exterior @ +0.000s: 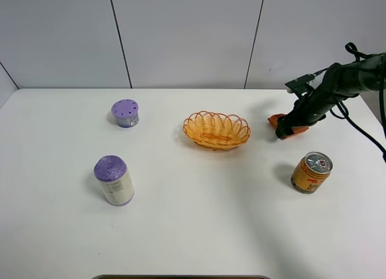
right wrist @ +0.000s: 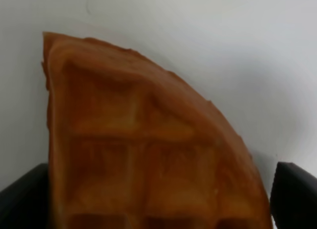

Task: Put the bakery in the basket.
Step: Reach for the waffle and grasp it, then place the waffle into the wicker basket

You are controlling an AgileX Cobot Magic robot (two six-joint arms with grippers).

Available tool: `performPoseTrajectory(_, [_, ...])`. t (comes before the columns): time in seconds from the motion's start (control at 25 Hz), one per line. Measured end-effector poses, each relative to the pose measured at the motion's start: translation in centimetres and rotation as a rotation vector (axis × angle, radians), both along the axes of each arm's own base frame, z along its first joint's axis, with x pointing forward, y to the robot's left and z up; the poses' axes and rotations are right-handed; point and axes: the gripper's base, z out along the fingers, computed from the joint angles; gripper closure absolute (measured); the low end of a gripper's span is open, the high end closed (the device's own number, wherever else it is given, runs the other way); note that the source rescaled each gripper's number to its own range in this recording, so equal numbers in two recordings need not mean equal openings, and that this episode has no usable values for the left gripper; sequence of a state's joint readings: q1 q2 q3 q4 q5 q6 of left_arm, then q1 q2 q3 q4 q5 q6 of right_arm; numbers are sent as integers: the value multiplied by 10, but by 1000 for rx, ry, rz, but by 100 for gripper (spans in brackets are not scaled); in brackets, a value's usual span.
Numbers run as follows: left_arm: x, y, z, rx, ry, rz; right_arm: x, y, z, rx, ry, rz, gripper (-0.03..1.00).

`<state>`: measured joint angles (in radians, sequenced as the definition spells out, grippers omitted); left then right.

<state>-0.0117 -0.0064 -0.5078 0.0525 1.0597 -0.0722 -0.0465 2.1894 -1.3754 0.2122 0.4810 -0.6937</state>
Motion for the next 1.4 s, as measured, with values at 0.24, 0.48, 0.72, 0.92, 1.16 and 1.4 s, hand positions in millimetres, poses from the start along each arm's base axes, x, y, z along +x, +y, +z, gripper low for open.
performPoseTrajectory(0.24, [0, 0, 0, 0, 0, 0, 0, 0, 0, 0, -2, 0, 47])
performPoseTrajectory(0.48, [0, 0, 0, 0, 0, 0, 0, 0, 0, 0, -2, -1, 97])
performPoseTrajectory(0.72, [0, 0, 0, 0, 0, 0, 0, 0, 0, 0, -2, 0, 97])
performPoseTrajectory(0.92, [0, 0, 0, 0, 0, 0, 0, 0, 0, 0, -2, 0, 97])
performPoseTrajectory(1.16, [0, 0, 0, 0, 0, 0, 0, 0, 2, -1, -6, 0, 97])
performPoseTrajectory(1.4, [0, 0, 0, 0, 0, 0, 0, 2, 43, 19, -93, -55, 97])
